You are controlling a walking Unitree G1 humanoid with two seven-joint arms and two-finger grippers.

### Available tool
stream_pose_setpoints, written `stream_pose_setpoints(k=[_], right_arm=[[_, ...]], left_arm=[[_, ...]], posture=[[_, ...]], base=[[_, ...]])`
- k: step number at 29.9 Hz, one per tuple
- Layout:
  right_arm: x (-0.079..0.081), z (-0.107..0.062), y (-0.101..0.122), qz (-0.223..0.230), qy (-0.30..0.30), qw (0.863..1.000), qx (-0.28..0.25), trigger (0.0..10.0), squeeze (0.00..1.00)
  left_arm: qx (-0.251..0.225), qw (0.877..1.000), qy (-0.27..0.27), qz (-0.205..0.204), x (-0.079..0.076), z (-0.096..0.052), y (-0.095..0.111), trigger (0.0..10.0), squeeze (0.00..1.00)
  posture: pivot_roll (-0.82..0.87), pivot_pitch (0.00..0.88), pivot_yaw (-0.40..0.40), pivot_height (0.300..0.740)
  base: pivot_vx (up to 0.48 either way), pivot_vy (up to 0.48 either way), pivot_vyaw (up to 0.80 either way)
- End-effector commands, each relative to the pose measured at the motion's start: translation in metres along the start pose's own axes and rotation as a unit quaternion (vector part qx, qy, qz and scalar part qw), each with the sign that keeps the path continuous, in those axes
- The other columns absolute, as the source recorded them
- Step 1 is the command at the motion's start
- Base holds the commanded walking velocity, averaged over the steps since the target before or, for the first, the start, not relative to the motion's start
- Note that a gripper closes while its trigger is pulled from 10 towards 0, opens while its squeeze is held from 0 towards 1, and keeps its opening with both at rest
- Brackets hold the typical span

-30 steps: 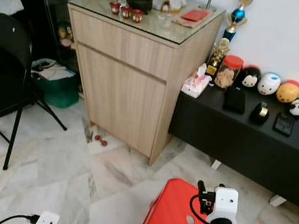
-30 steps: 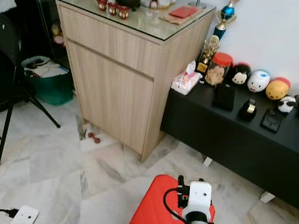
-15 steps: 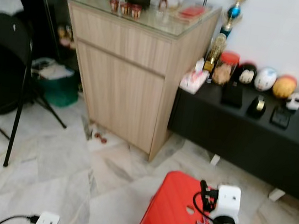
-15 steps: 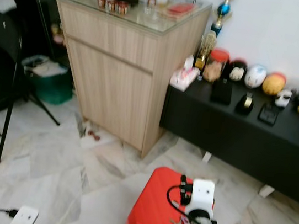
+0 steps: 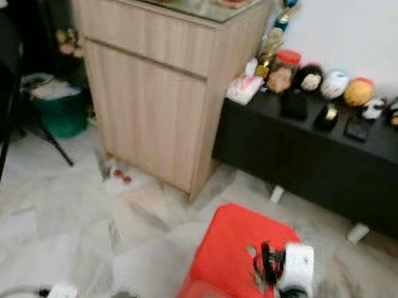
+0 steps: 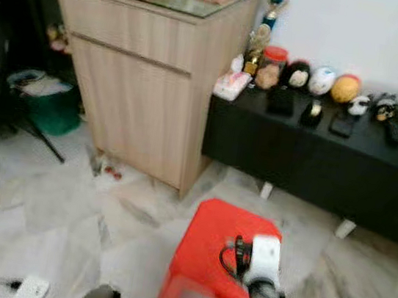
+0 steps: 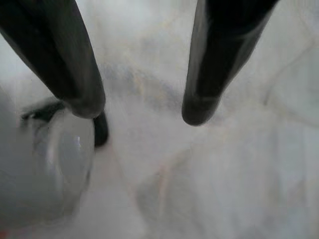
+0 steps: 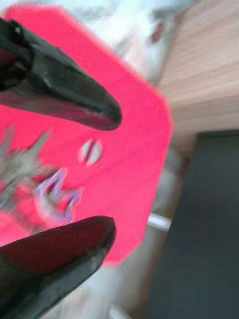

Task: Hang keys on a hook

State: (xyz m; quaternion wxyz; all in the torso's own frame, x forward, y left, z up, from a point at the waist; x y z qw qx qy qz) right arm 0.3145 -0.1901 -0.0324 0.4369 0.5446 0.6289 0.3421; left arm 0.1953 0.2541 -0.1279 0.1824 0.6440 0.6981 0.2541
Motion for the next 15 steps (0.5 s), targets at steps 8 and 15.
stream_pose_setpoints(k=[8,15], right_arm=[[0.010,0.002,-0.031,0.077,0.020,0.992,0.094,10.0,0.00],[0.006,0.002,-0.046,0.187,-0.010,0.971,0.150,10.0,0.00]], left_arm=[[0.018,1.000,0.004,0.011,0.005,-0.002,-0.010,10.0,0.00],[0.017,1.000,0.007,0.008,0.006,-0.002,-0.009,10.0,0.00]], posture=[[0.03,0.000,-0.023,0.631],[0.03,0.000,-0.018,0.631]], base=[[0.000,0.000,0.00],[0.000,0.000,0.00]])
Point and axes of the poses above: a point about 5 cm out from each wrist's last joint towards the gripper, its own z axis pointing out of the wrist towards the gripper, its own y axis along the axis of the wrist's last joint, x = y × z, the point moved 6 cm from there along z, pointing out of the wrist towards the gripper, and after that the axes turned 14 degrees about -z, right-handed, at the moved point
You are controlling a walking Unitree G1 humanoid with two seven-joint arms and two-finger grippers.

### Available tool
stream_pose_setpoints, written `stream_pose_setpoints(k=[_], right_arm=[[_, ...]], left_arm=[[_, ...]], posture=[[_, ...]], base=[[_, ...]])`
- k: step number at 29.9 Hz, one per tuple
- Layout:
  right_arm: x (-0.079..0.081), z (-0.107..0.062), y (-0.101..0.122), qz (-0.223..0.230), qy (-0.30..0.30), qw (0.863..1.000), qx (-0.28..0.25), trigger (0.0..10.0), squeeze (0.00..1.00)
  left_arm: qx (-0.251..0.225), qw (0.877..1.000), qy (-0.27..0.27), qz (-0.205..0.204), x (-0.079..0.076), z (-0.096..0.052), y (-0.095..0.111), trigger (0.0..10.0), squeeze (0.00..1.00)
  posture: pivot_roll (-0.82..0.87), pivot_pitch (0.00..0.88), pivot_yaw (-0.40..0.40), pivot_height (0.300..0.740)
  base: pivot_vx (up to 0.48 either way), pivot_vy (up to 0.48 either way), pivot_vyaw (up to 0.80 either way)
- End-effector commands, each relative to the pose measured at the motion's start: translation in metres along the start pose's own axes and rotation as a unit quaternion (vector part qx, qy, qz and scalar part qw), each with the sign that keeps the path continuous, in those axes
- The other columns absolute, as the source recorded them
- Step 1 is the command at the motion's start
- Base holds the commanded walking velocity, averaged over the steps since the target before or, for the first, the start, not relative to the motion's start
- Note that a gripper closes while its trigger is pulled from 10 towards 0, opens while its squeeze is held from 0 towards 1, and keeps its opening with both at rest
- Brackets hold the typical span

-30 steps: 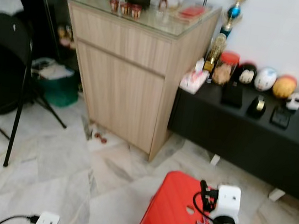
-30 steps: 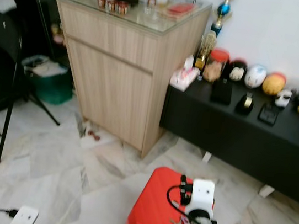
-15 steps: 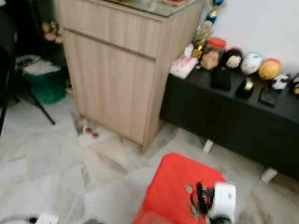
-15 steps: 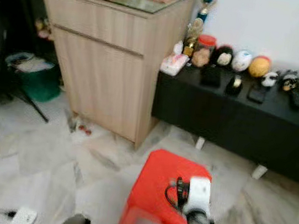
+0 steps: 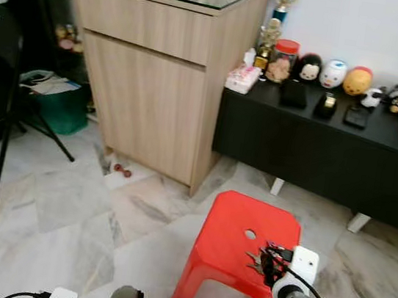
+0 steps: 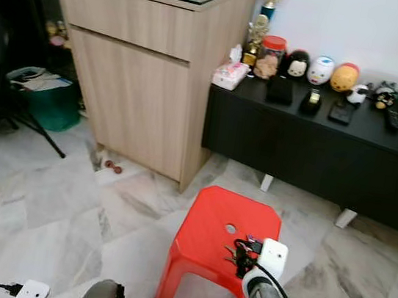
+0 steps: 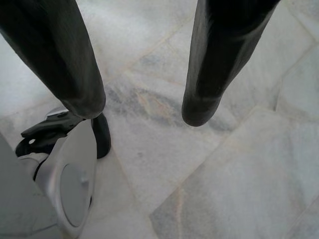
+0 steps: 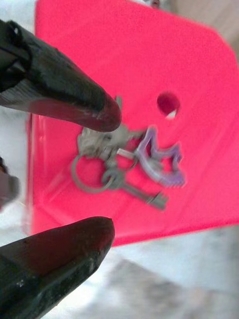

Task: Hang keys on a hook

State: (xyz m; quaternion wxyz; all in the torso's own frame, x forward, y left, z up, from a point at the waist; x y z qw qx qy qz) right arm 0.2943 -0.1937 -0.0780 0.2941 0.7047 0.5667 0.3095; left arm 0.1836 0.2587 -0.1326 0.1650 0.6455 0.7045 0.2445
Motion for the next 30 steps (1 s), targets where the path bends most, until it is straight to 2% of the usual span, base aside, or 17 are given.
stream_pose_setpoints(k=[1,5,8,10,12,17,21,22,25,30], right_arm=[[0.003,0.002,0.001,0.024,0.002,1.000,0.009,10.0,0.00],[0.003,0.002,-0.009,0.031,0.001,0.999,0.031,10.0,0.00],[0.007,0.003,0.001,0.013,0.008,1.000,0.007,10.0,0.00],[0.010,0.003,0.005,-0.023,0.015,1.000,-0.003,10.0,0.00],[0.018,0.003,0.000,-0.067,0.034,0.997,0.006,10.0,0.00],[0.014,0.003,-0.004,-0.034,0.024,0.999,0.011,10.0,0.00],[0.008,0.003,-0.007,-0.026,0.008,0.999,0.024,10.0,0.00],[0.007,0.004,-0.004,0.004,0.004,1.000,0.021,10.0,0.00],[0.009,0.005,0.002,0.037,0.006,0.999,0.014,10.0,0.00],[0.015,0.007,0.015,0.028,0.019,0.999,-0.010,10.0,0.00]], left_arm=[[-0.003,1.000,0.001,0.009,0.001,0.000,0.003,10.0,0.00],[-0.004,1.000,0.002,0.008,0.002,0.000,0.004,10.0,0.00],[-0.004,1.000,0.003,0.007,0.002,0.000,0.004,10.0,0.00],[-0.004,1.000,0.003,0.007,0.002,0.000,0.004,10.0,0.00],[-0.003,1.000,0.003,0.007,0.003,0.000,0.004,10.0,0.00],[-0.004,1.000,0.003,0.007,0.002,0.000,0.004,10.0,0.00],[-0.004,1.000,0.004,0.007,0.003,0.000,0.004,10.0,0.00],[-0.003,1.000,0.004,0.008,0.003,0.000,0.003,10.0,0.00],[-0.003,1.000,0.004,0.007,0.003,0.000,0.002,10.0,0.00],[-0.002,1.000,0.007,0.003,0.003,-0.001,-0.001,10.0,0.00]], posture=[[0.04,0.000,-0.017,0.631],[0.04,0.000,-0.015,0.631],[0.04,0.000,-0.014,0.631],[0.04,0.000,-0.013,0.631],[0.04,0.000,-0.014,0.631],[0.05,0.000,-0.014,0.631],[0.05,0.000,-0.014,0.631],[0.05,0.000,-0.012,0.631],[0.06,0.007,-0.015,0.631],[0.06,0.019,-0.018,0.631]], base=[[0.000,0.000,0.00],[0.000,0.000,0.00],[0.000,0.000,0.00],[0.000,0.000,0.00],[0.000,0.000,0.00],[0.000,0.000,0.00],[0.000,0.000,0.00],[0.000,0.000,0.00],[0.000,0.000,0.00],[0.000,0.000,0.00]])
Point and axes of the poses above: a point about 5 cm out from each wrist's last joint towards the gripper, its own z axis pointing out of the wrist towards the gripper, its own y axis along the axis of the wrist's last joint, x = y × z, the point moved 6 cm from there along z, pointing out of the wrist towards the gripper, and after that the axes turned 14 degrees about -z, right-handed, at the moved point
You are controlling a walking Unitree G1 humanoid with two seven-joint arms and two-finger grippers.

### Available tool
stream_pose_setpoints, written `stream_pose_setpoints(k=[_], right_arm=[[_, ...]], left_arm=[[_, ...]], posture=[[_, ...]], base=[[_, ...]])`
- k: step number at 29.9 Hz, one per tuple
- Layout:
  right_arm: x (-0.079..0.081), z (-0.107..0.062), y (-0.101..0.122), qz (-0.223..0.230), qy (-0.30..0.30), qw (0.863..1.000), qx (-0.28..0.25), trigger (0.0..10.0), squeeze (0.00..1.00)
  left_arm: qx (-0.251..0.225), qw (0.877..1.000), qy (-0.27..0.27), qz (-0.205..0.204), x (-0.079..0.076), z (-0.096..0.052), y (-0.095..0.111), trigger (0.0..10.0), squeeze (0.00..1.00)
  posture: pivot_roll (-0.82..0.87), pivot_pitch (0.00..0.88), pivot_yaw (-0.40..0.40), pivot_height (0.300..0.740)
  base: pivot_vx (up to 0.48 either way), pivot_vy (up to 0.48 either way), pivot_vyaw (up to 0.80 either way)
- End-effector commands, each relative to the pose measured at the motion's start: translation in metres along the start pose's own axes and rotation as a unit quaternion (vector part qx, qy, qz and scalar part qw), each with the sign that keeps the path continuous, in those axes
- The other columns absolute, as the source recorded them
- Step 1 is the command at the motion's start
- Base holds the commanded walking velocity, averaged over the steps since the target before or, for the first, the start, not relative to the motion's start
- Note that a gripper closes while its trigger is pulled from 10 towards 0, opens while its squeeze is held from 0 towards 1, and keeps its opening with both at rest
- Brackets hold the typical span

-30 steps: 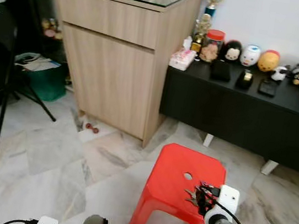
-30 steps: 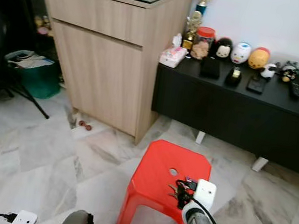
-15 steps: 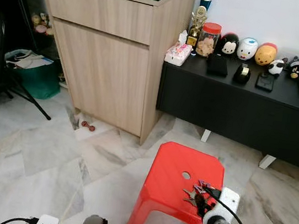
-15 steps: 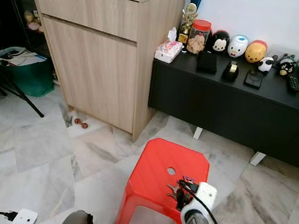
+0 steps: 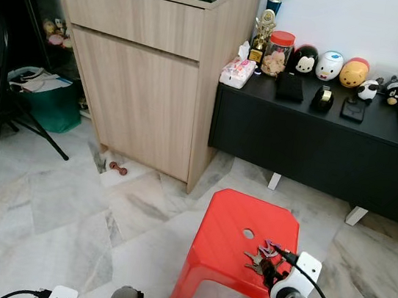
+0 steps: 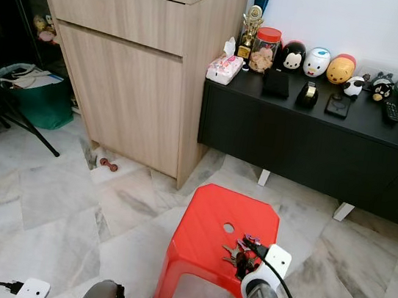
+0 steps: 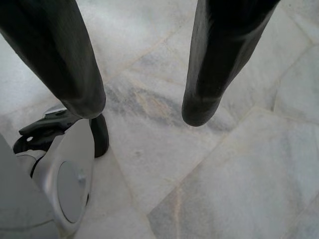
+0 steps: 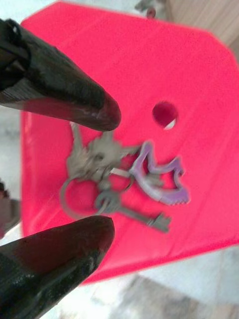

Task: Hang keys on a hook

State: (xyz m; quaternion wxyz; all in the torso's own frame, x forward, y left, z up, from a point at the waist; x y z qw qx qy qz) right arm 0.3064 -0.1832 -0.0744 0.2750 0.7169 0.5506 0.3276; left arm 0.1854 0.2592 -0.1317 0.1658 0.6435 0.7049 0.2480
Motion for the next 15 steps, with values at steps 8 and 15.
stream_pose_setpoints(k=[8,15], right_arm=[[0.025,0.000,0.017,-0.155,0.049,0.985,-0.053,10.0,0.00],[0.022,-0.002,0.014,-0.178,0.046,0.981,-0.062,10.0,0.00]], left_arm=[[0.004,1.000,0.004,0.003,0.003,-0.002,-0.006,10.0,0.00],[0.003,1.000,0.003,0.001,0.002,-0.001,-0.005,10.0,0.00]], posture=[[0.05,0.031,-0.021,0.631],[0.06,0.025,-0.026,0.631]], base=[[0.000,0.000,0.00],[0.000,0.000,0.06]])
Point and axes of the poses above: a point about 5 cm out from each wrist's last joint towards the gripper, its own z axis pointing out of the wrist towards the gripper, its own y axis along the axis of the wrist's last joint, x = y × z, the point moved 6 cm from there along z, pointing out of the wrist towards the gripper, and after that the axes turned 14 degrees about -z, right-handed, at the moved point
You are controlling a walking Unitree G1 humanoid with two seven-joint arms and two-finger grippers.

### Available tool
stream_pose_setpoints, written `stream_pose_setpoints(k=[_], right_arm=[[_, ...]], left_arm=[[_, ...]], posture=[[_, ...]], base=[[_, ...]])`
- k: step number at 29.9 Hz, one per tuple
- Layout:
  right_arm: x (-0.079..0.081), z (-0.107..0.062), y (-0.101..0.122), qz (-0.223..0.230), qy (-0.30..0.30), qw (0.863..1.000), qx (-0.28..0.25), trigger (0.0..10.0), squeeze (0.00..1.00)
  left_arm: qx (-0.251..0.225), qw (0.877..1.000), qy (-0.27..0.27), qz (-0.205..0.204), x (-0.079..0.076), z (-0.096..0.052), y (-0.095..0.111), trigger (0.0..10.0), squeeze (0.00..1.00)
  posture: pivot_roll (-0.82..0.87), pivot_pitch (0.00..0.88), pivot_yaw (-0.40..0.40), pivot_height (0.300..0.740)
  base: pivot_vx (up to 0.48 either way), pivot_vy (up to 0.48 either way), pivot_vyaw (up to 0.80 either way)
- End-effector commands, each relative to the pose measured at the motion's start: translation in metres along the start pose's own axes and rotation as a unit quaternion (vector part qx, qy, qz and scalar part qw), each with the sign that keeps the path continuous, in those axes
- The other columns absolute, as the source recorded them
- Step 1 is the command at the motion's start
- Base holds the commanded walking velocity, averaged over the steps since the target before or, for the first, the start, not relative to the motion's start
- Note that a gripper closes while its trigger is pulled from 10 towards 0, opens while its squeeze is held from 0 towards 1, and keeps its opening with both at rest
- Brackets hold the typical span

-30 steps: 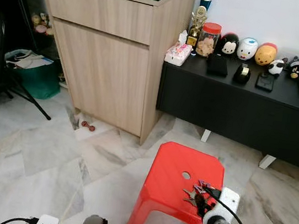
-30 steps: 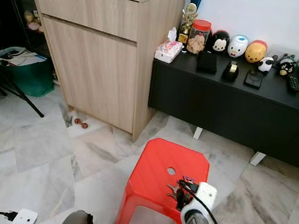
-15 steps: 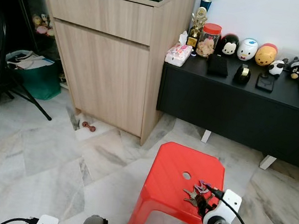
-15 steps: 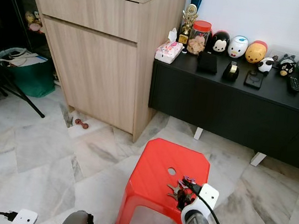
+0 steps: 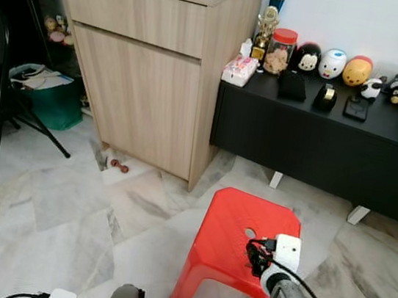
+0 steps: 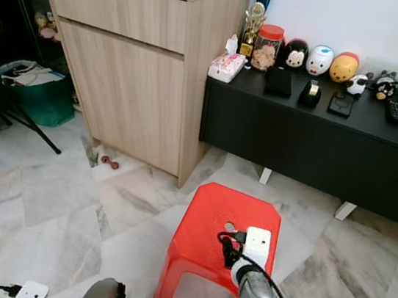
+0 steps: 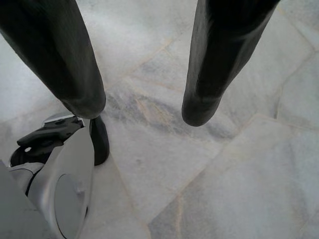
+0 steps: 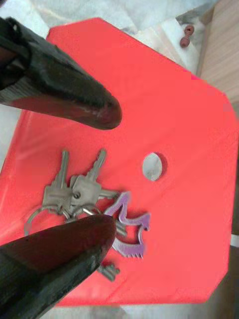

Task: Hang keys on a hook

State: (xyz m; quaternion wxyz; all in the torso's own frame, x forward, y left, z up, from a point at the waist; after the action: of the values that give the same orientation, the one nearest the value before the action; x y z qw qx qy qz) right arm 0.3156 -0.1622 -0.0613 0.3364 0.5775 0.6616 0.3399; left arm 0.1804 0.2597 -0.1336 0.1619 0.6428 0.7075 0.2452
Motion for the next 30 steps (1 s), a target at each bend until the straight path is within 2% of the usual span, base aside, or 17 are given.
stream_pose_setpoints(k=[1,10,21,24,30], right_arm=[[-0.005,-0.001,0.003,-0.006,-0.011,1.000,-0.011,10.0,0.00],[-0.008,-0.001,0.007,-0.004,-0.013,1.000,-0.025,10.0,0.00],[-0.009,-0.002,0.006,0.015,-0.024,0.999,-0.024,10.0,0.00],[-0.015,-0.003,0.007,0.033,-0.044,0.998,-0.033,10.0,0.00],[-0.030,-0.004,0.010,0.029,-0.081,0.996,-0.033,10.0,0.00]], left_arm=[[-0.003,1.000,0.002,0.002,0.001,0.000,0.001,10.0,0.00],[-0.005,1.000,0.002,0.003,0.001,0.000,0.003,10.0,0.00],[-0.005,1.000,0.002,0.005,0.002,0.000,0.004,10.0,0.00],[-0.006,1.000,0.002,0.005,0.001,0.000,0.004,10.0,0.00],[-0.006,1.000,0.001,0.004,0.001,0.000,0.004,10.0,0.00]], posture=[[0.05,0.023,-0.024,0.631],[0.05,0.017,-0.022,0.631],[0.06,0.016,-0.019,0.631],[0.06,0.015,-0.020,0.631],[0.06,0.014,-0.023,0.631]], base=[[0.000,0.000,0.80],[0.000,0.000,0.76],[0.000,0.000,0.00],[0.000,0.000,0.00],[0.000,0.000,0.00]])
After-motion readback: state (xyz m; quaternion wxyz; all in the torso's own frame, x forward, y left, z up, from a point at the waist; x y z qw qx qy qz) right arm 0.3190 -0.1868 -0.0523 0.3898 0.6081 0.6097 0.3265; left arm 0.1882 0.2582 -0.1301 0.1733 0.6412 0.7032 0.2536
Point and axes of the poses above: a point about 5 cm out from each wrist's last joint towards the gripper, its own z axis pointing out of the wrist towards the gripper, its own y axis along the axis of the wrist's last joint, x = y × z, the point moved 6 cm from there along z, pointing out of the wrist towards the gripper, and after that the axes turned 14 degrees about -z, right-handed, at the moved point
